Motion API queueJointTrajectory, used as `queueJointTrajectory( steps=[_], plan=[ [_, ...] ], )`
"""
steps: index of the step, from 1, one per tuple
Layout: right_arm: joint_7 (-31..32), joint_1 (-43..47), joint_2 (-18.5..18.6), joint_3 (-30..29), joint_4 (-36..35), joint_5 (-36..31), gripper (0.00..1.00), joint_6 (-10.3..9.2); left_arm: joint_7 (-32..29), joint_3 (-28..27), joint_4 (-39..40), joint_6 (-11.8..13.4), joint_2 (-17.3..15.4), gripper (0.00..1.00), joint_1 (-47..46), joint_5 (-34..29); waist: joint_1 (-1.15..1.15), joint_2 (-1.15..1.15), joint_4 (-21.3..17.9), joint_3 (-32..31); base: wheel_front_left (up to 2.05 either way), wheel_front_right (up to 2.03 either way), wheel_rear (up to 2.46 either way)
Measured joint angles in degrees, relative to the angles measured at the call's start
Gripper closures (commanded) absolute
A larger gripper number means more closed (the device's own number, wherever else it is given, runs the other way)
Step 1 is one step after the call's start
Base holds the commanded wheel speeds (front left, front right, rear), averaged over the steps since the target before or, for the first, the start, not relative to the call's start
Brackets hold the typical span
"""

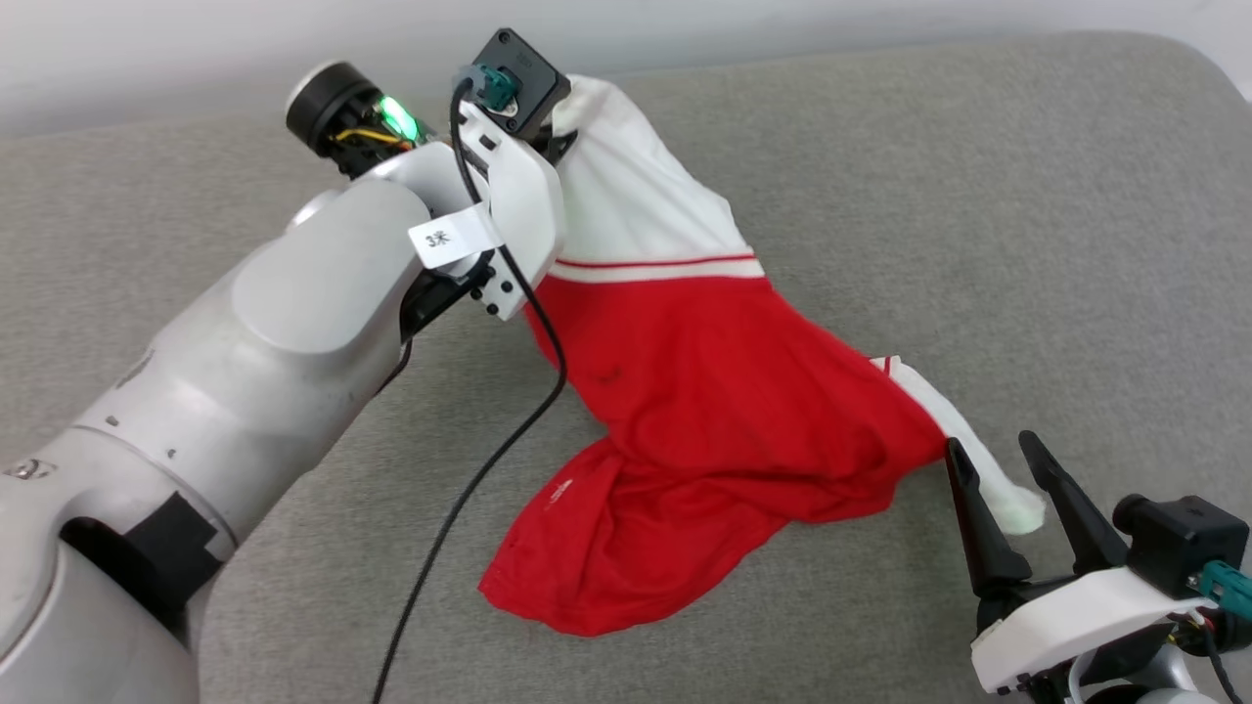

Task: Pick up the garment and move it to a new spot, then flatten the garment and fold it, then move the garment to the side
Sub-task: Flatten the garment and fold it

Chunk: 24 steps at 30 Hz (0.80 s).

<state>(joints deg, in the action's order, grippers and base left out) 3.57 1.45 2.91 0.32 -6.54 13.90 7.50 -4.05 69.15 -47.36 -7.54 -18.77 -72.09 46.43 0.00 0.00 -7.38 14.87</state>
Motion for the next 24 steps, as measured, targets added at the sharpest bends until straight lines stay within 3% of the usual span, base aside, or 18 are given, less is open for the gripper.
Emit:
queueJointTrajectory(
  steps=[4, 9, 18, 24],
  plan=[
    [0.38, 0.83, 0.00, -1.21, 0.03, 0.27, 0.00, 0.00, 3.99, 1.14, 4.21, 0.00, -2.45, 1.00, -0.74, -1.51, 0.00, 0.00, 2.30, -1.74, 0.00, 0.00, 0.00],
    [0.99, 2.30, -0.01, -2.49, 0.12, 0.77, 0.00, 0.00, 5.82, 1.97, 11.16, 0.19, -7.90, 1.00, 2.01, -2.81, 0.00, 0.00, 4.81, -3.89, 0.00, 0.00, 0.00],
    [2.02, 3.86, 0.00, -4.25, -0.24, 1.16, 0.00, 0.00, 3.59, 3.90, 29.94, 4.13, -18.87, 1.00, 17.30, -7.06, 0.00, 0.00, 8.73, -6.18, 0.00, 0.00, 0.00],
    [3.04, 4.72, 0.00, -5.04, -0.53, 1.05, 0.00, 0.00, 2.19, 4.22, 39.36, 6.39, -22.14, 1.00, 28.13, -10.04, 0.00, 0.00, 10.49, -7.19, 0.00, 0.00, 0.00]
  ],
)
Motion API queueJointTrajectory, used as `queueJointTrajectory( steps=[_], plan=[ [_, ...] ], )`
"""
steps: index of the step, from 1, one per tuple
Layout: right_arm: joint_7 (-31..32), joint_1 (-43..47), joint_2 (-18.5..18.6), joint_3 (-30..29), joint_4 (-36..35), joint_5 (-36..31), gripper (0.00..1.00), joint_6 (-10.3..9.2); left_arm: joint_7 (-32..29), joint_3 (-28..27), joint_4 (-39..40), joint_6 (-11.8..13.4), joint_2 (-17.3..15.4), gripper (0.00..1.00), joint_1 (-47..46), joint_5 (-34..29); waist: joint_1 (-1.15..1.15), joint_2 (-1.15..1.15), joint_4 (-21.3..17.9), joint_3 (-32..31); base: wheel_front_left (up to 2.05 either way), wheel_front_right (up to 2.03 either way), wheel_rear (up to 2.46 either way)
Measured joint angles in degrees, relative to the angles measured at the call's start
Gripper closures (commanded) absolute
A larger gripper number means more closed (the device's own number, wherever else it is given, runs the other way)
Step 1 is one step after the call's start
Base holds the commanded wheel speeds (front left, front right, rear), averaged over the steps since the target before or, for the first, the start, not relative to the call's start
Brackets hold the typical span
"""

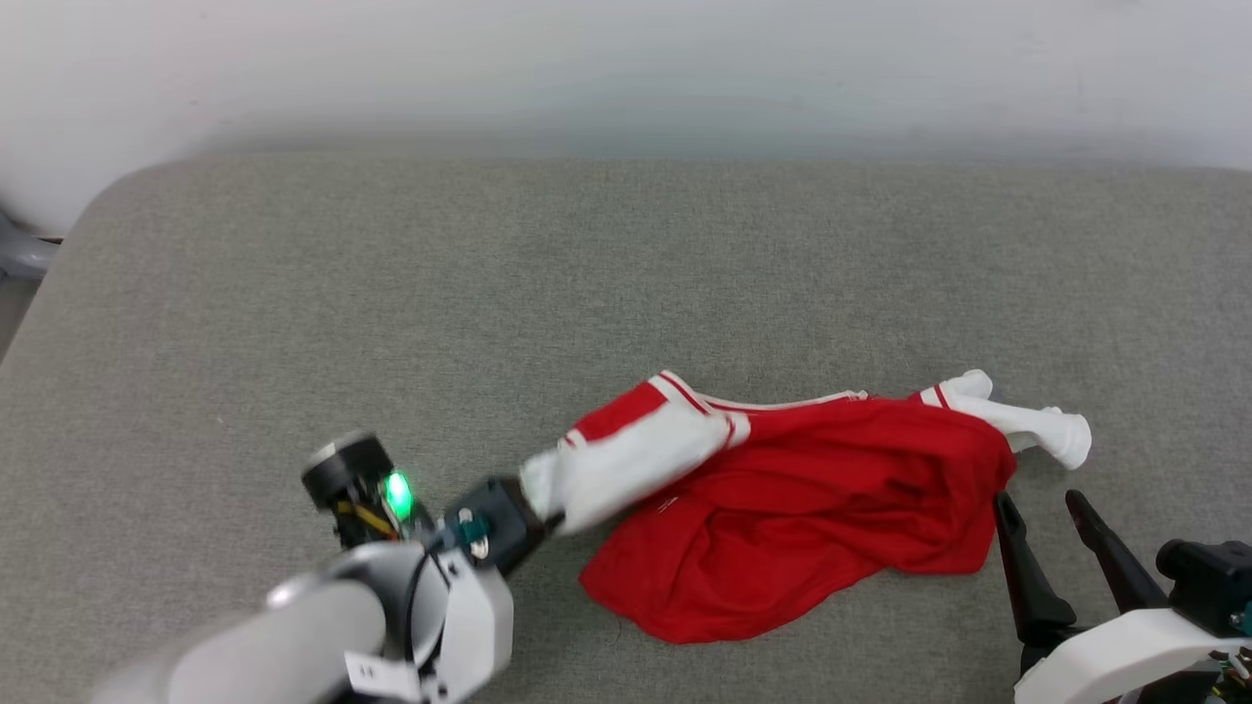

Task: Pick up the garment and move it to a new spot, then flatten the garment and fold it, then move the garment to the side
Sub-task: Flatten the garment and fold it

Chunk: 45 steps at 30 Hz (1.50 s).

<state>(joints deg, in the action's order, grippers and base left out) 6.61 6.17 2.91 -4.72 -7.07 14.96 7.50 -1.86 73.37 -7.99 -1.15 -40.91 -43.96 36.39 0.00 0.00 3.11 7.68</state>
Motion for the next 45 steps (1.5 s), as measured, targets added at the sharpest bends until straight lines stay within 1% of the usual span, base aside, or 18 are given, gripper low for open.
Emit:
queueJointTrajectory(
  steps=[3, 7, 13, 18, 19, 20, 21, 22, 23, 26, 29, 33, 37, 40, 45],
  plan=[
    [0.51, 0.31, 0.00, -0.25, -0.16, -0.03, 0.00, 0.00, -0.55, 0.02, 1.35, 1.22, -0.25, 1.00, 5.94, 0.19, 0.00, 0.00, 0.42, -0.82, 0.00, 0.00, 0.00],
    [0.90, 1.04, -0.01, -0.58, -0.19, 0.03, 0.00, 0.00, 0.68, 0.04, -1.03, 3.49, 0.10, 1.00, 12.50, 2.60, 0.00, 0.00, 0.94, -2.02, 0.00, 0.00, 0.00],
    [1.51, 1.50, 0.00, -0.37, -0.25, 0.14, 0.00, 0.00, 5.39, -1.66, -8.57, 5.41, 3.24, 1.00, 18.61, 7.92, 0.00, 0.00, 1.12, -3.73, 0.00, 0.00, 0.00],
    [1.80, 1.93, -0.01, -0.01, -0.38, 0.25, 0.00, 0.00, 9.25, -3.78, -14.99, 5.45, 6.39, 1.00, 21.34, 11.81, 0.00, 0.00, 0.45, -4.49, 0.00, 0.00, 0.00],
    [1.74, 2.04, 0.00, -0.20, -0.44, 0.29, 0.00, 0.00, 10.24, -4.34, -16.01, 5.44, 7.04, 0.95, 21.72, 12.56, 0.00, 0.00, 0.27, -4.61, 0.00, 0.00, 0.00],
    [1.72, 2.06, 0.00, -0.23, -0.46, 0.30, 0.00, 0.00, 11.48, -5.23, -16.88, 5.75, 7.75, 0.69, 22.07, 13.16, 0.00, 0.00, 0.10, -4.68, 0.00, 0.00, 0.00],
    [1.68, 2.07, 0.00, -0.26, -0.49, 0.31, 0.00, 0.00, 12.54, -5.99, -17.52, 5.87, 8.44, 0.53, 22.36, 14.04, 0.00, 0.00, -0.08, -4.75, 0.00, 0.00, 0.00],
    [1.65, 2.10, -0.01, -0.31, -0.55, 0.31, 0.00, 0.00, 13.62, -6.84, -18.09, 6.26, 9.03, 0.17, 22.57, 14.41, 0.00, 0.00, -0.23, -4.82, 0.00, 0.00, 0.00],
    [1.55, 2.14, 0.00, -0.30, -0.62, 0.31, 0.00, 0.00, 14.62, -7.81, -18.50, 6.81, 9.45, 0.00, 22.64, 14.61, 0.00, 0.00, -0.36, -4.87, 0.00, 0.00, 0.00],
    [1.53, 2.25, 0.00, -0.34, -0.80, 0.30, 0.00, 0.00, 16.28, -11.65, -18.68, 8.62, 10.15, 0.00, 22.79, 15.22, 0.00, 0.00, -0.74, -5.17, 0.00, 0.00, 0.00],
    [1.54, 2.41, -0.01, -0.47, -0.86, 0.29, 0.00, 0.00, 16.75, -16.84, -16.58, 10.59, 10.56, 0.00, 24.29, 14.81, 0.00, 0.00, -0.94, -5.88, 0.00, 0.00, 0.00],
    [1.49, 2.96, 0.00, -0.68, -0.88, 0.26, 0.00, 0.00, 16.85, -28.46, -9.80, 13.12, 11.65, 0.00, 27.76, 10.71, 0.00, 0.00, -0.99, -7.05, 0.00, 0.00, 0.00],
    [1.49, 3.41, 0.00, -0.64, -0.89, 0.22, 0.00, 0.00, 16.85, -37.24, -4.37, 15.34, 13.23, 0.00, 33.22, 5.86, 0.00, 0.00, -1.17, -8.11, 0.00, 0.00, 0.00],
    [1.49, 3.44, 0.00, -0.68, -0.92, 0.21, 0.00, 0.00, 16.86, -42.52, -1.07, 16.02, 14.67, 0.00, 35.85, 2.29, 0.00, 0.00, -1.32, -8.55, 0.00, 0.00, 0.00],
    [1.58, 3.50, 0.00, -0.91, -0.99, 0.11, 0.00, 0.00, 16.86, -46.76, 2.96, 16.35, 16.52, 0.00, 39.05, -3.09, 0.00, 0.00, -1.38, -9.05, 0.00, 0.00, 0.00]
  ],
)
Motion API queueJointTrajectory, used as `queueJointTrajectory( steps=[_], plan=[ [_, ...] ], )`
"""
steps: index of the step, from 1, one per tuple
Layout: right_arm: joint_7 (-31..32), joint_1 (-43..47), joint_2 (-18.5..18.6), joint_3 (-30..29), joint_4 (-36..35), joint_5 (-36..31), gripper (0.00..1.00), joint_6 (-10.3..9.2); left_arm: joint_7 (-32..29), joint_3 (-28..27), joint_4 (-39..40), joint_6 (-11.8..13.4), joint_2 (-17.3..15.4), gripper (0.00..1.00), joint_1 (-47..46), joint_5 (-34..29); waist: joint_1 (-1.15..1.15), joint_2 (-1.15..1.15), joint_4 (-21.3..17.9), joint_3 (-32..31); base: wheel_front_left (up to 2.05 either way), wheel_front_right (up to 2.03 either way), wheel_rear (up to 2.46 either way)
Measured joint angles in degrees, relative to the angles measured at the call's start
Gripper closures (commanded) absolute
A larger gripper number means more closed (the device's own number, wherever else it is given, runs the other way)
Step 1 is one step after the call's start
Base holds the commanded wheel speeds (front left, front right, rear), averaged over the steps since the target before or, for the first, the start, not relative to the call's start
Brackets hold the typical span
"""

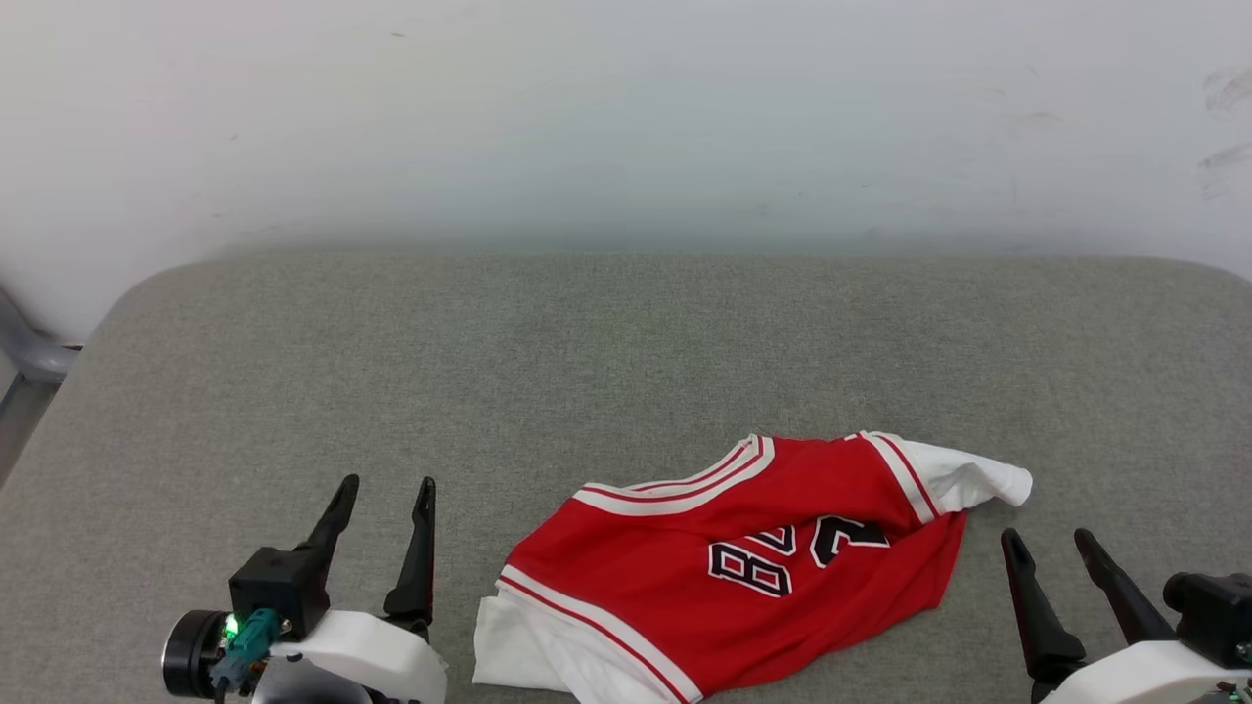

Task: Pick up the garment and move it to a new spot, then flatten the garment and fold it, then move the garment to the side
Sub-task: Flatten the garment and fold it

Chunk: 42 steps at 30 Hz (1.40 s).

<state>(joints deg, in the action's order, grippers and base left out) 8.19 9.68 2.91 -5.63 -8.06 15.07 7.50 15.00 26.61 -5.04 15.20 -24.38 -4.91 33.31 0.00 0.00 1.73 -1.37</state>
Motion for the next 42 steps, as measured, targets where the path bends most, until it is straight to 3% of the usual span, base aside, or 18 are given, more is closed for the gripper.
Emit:
queueJointTrajectory(
  steps=[8, 14, 20, 30, 37, 42],
  plan=[
    [1.40, -0.13, -0.01, -0.68, 0.20, -1.83, 0.00, 0.00, 0.00, -1.93, 2.58, -0.10, 0.89, 0.00, 2.59, -4.53, 0.00, 0.00, -0.05, 0.09, 0.00, 0.00, 0.00],
    [3.59, -3.54, 0.08, -5.39, 4.30, -4.28, 0.00, 0.00, 0.00, -2.46, 2.66, -0.58, 1.83, 0.00, 3.22, -4.93, 0.00, 0.00, 0.85, 0.64, 0.00, 0.00, 0.00],
    [9.90, -12.09, 6.04, -8.25, 12.65, -1.15, 0.00, 0.00, 0.07, -2.49, 2.57, -1.93, 3.83, 0.00, 2.35, -5.64, 0.00, 0.00, 2.86, 2.66, 0.00, 0.00, 0.00],
    [27.44, -26.15, 15.90, 0.24, 21.46, 3.16, 0.00, 0.00, 0.07, -4.63, 1.76, -5.56, 7.78, 0.00, -1.27, -8.21, 0.01, 0.00, 6.61, 9.43, 0.00, 0.00, 0.00],
    [34.77, -30.76, 18.98, 3.74, 27.82, 2.78, 0.00, 0.00, 0.05, -6.59, 1.01, -8.23, 9.83, 0.00, -3.22, -10.10, 0.01, 0.00, 8.14, 13.91, 0.00, 0.00, 0.00],
    [38.04, -31.86, 19.09, 4.48, 31.82, 3.12, 0.00, 0.00, 0.07, -8.13, 0.15, -9.77, 10.83, 0.00, -4.02, -11.46, 0.01, 0.00, 8.49, 16.50, 0.00, 0.00, 0.00]
  ],
)
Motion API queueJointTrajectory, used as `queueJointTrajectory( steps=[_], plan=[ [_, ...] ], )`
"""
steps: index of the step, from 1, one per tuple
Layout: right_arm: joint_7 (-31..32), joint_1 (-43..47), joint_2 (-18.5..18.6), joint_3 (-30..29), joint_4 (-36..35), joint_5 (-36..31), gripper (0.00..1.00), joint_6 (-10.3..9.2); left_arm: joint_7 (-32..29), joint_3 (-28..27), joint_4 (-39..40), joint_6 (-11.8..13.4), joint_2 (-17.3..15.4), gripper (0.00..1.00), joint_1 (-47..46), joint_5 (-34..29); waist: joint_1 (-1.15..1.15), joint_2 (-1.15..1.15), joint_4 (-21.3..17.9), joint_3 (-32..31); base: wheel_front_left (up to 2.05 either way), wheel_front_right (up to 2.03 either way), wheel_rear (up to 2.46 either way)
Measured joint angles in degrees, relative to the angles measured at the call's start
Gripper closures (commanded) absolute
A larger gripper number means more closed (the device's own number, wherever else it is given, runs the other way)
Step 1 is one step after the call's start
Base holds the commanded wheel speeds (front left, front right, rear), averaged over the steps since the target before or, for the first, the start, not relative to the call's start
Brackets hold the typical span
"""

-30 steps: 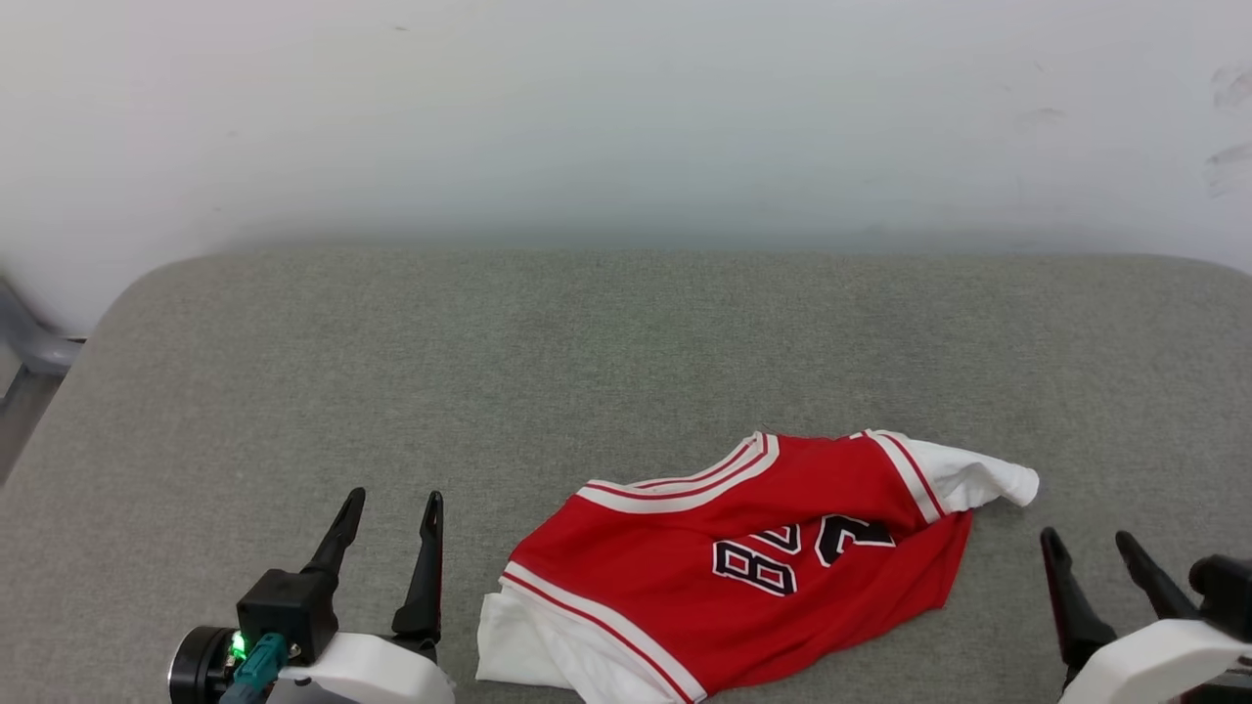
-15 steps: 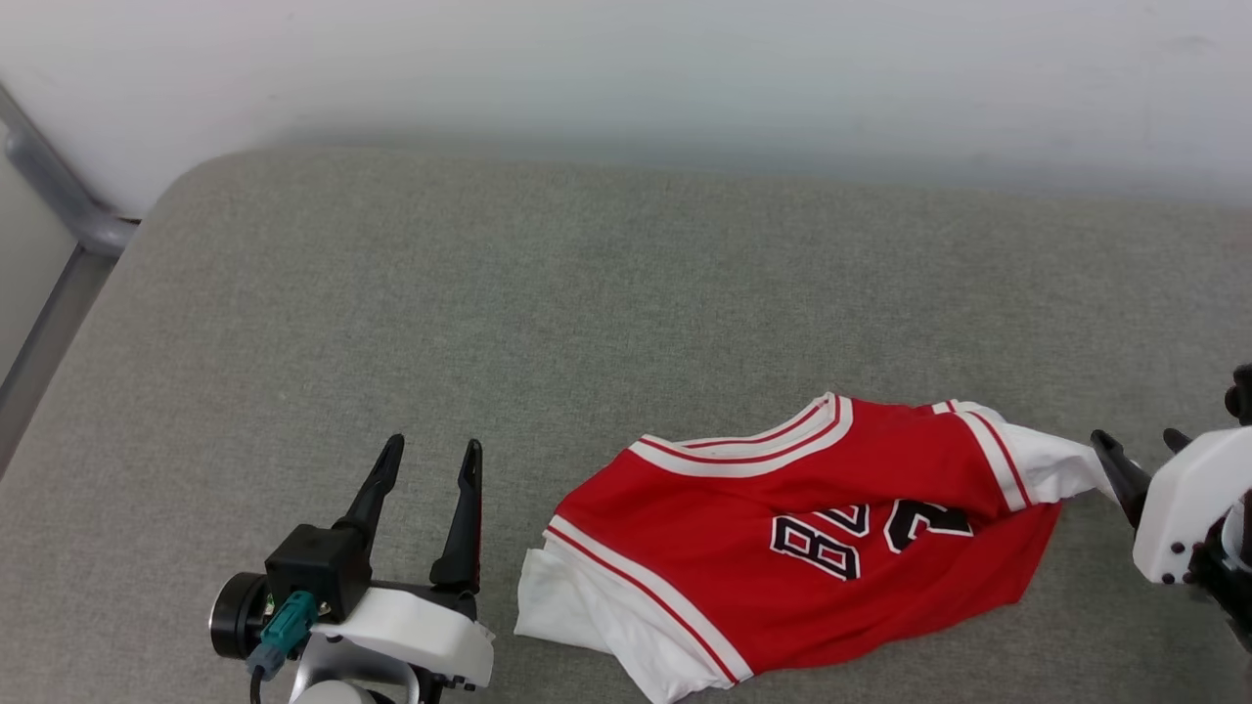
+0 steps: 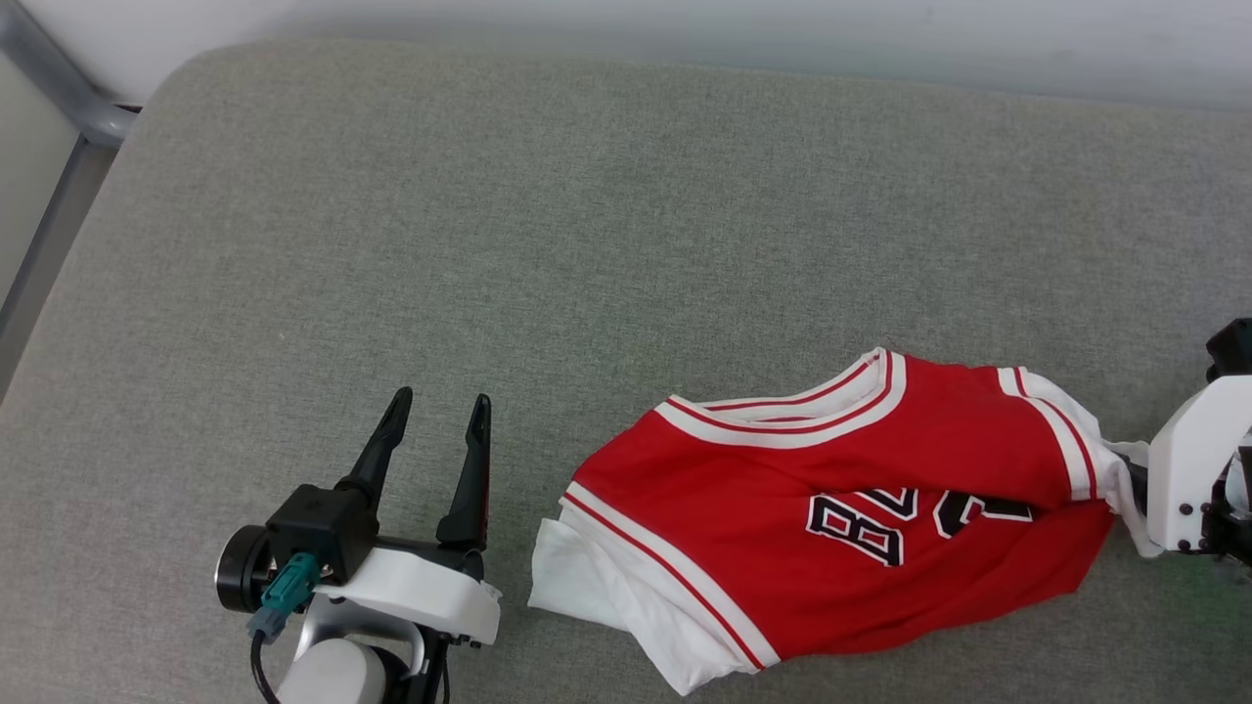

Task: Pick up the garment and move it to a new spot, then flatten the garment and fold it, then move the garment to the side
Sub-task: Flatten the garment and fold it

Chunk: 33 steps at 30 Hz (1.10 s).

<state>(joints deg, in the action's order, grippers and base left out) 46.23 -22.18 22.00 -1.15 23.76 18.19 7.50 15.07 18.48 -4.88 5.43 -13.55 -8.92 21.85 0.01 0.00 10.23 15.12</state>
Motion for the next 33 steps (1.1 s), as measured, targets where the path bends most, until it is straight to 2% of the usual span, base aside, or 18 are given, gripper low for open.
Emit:
queueJointTrajectory(
  steps=[4, 5, 6, 7, 12, 18, 27, 31, 33],
  plan=[
    [3.53, -0.25, -1.04, -1.26, 1.44, 0.36, 0.00, -0.01, -0.01, -1.09, -0.57, -0.93, 0.77, 0.00, -0.19, -1.08, 0.00, 0.00, 0.06, 0.58, 0.00, 0.00, 0.00],
    [4.19, -0.21, -1.16, -1.11, 1.46, 0.35, 0.27, -0.01, 0.00, -1.40, -0.75, -1.12, 0.93, 0.00, -0.19, -1.22, -0.01, 0.00, -0.04, 0.57, 0.00, 0.00, 0.00],
    [4.79, -0.15, -1.56, -1.22, 1.33, 0.54, 0.67, -0.04, -0.01, -1.72, -0.93, -1.25, 1.05, 0.00, -0.16, -1.49, -0.01, 0.00, -0.20, 0.53, 0.00, 0.00, 0.00],
    [5.01, -0.05, -2.14, -1.38, 1.25, 0.71, 1.00, -0.13, -0.01, -2.10, -1.09, -1.44, 1.14, 0.00, -0.12, -1.59, -0.01, 0.00, -0.44, 0.44, 0.00, 0.00, 0.00],
    [2.85, 1.54, -3.37, -1.85, -0.32, 1.04, 1.00, 0.01, -0.01, -2.80, -2.02, -2.41, 1.70, 0.00, 0.02, -2.54, -0.01, 0.00, -1.58, -0.26, 0.00, 0.00, 0.00],
    [-8.75, 2.30, -4.11, -6.05, -4.12, -0.03, 1.00, 0.01, -0.01, -3.77, -3.43, -3.22, 1.85, 0.00, 0.41, -3.05, 0.01, 0.00, -2.29, -2.15, 0.00, 0.00, 0.00],
    [-20.02, 3.96, -6.33, -11.23, -12.09, -4.20, 1.00, 0.01, -0.03, -5.24, -4.60, -3.48, 0.84, 0.00, 1.52, -3.41, 0.00, 0.00, -3.59, -5.44, 0.00, 0.00, 0.00],
    [-23.97, 5.70, -8.21, -13.92, -15.17, -6.26, 1.00, 0.01, -3.69, -5.10, -4.54, -5.66, -0.67, 0.00, 1.48, -1.51, 0.00, 0.00, -4.16, -6.70, 0.00, 0.00, 0.00],
    [-24.98, 6.95, -9.37, -14.34, -16.74, -6.99, 1.00, 0.01, -9.23, -4.39, -4.56, -7.99, -2.04, 0.00, 0.68, 0.48, 0.00, 0.00, -4.41, -7.04, 0.00, 0.00, 0.00]
  ],
)
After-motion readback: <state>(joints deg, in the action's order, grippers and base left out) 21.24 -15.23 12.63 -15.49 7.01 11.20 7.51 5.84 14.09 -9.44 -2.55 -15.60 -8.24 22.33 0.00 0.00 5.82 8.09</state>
